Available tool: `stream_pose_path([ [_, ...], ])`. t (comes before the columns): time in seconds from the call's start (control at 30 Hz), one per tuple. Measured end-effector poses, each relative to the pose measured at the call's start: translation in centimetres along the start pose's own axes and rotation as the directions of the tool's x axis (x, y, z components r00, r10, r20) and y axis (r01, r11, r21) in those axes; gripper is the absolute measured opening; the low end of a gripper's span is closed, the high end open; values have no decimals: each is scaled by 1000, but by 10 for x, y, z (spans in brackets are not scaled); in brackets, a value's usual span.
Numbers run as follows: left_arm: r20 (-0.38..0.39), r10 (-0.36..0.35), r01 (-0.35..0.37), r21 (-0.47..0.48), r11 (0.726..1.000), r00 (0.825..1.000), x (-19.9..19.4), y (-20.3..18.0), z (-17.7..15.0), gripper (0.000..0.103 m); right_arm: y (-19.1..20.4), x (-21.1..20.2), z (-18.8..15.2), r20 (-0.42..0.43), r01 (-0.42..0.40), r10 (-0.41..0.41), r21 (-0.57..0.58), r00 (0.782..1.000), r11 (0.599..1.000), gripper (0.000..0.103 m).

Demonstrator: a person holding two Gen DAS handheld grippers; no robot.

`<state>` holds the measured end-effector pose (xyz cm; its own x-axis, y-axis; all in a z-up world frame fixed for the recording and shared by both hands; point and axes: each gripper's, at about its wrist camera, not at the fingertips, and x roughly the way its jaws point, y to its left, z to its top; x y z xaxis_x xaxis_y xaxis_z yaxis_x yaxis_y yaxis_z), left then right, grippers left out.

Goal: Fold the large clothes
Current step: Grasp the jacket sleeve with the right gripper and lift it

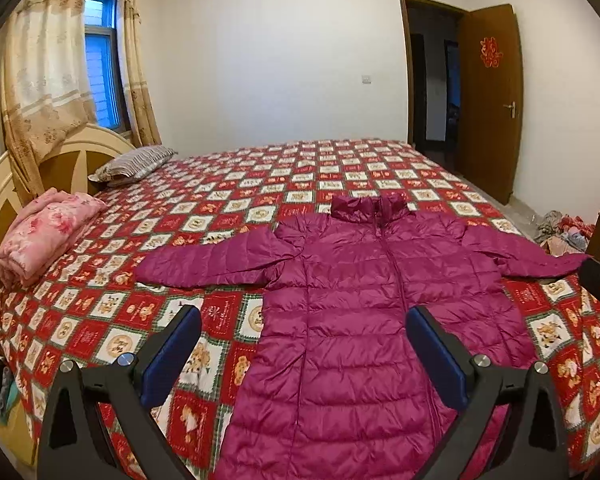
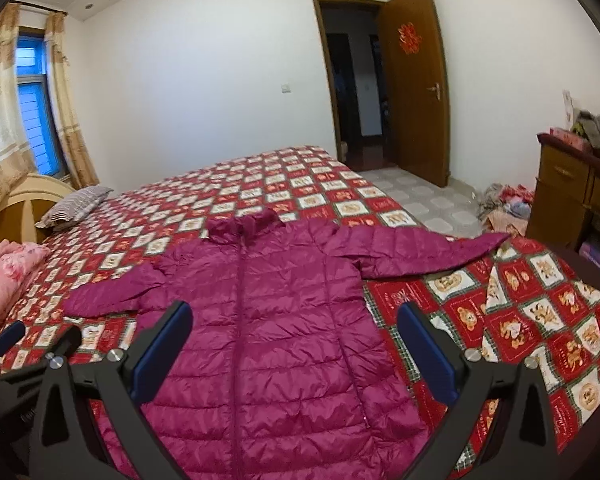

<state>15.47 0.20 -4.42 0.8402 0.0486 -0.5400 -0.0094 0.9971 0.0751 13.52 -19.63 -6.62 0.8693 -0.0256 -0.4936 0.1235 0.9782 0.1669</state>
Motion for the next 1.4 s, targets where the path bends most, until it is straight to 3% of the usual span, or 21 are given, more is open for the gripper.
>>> stream_pose_path([
  [0.1,-53,-25,25,3,1000,998,31,1,1,102,-13,14,-1,-16,31,-30,19,999,999,103],
  [0.2,-122,-92,94,7,996,988,66,4,0,102,-34,31,0,-37,73,-72,39,997,997,103],
  [0.3,-192,-126,125,-21,992,973,106,13,4,102,-69,51,5,-81,137,-131,68,988,988,103],
  [0.4,-214,-142,132,-60,989,967,141,26,13,102,-109,69,13,-117,213,-199,121,973,970,103],
  [0.5,-189,-112,96,-93,991,976,173,41,26,102,-163,89,28,-139,285,-258,230,956,930,97],
  [0.7,-166,-77,56,-128,990,983,235,59,37,102,-276,141,55,-200,382,-325,472,924,794,88],
  [0.77,-171,-64,40,-138,990,983,254,60,34,102,-301,163,63,-223,420,-357,492,907,763,86],
  [0.8,-174,-63,38,-144,989,983,261,61,31,102,-313,178,67,-245,459,-388,485,889,745,84],
  [0.87,-176,-61,34,-156,987,982,273,62,25,102,-323,195,70,-261,482,-406,474,876,737,82],
  [1.03,-208,-30,1,-138,990,978,299,58,10,102,-337,246,73,-366,555,-427,407,827,726,60],
  [1.17,-252,-21,-12,-130,991,968,312,57,2,102,-341,254,69,-373,579,-454,374,809,724,46],
  [1.23,-262,-20,-14,-126,992,965,315,56,0,102,-341,255,68,-375,596,-478,333,795,730,30],
  [1.3,-275,-17,-16,-120,993,961,318,54,-1,102,-344,257,67,-373,611,-499,301,782,733,21],
  [1.37,-294,-16,-19,-116,993,956,323,53,-2,102,-344,257,67,-368,607,-499,291,785,740,13],
  [1.4,-299,-20,-16,-117,993,954,323,53,-3,102,-342,253,69,-355,583,-481,287,802,760,10],
])
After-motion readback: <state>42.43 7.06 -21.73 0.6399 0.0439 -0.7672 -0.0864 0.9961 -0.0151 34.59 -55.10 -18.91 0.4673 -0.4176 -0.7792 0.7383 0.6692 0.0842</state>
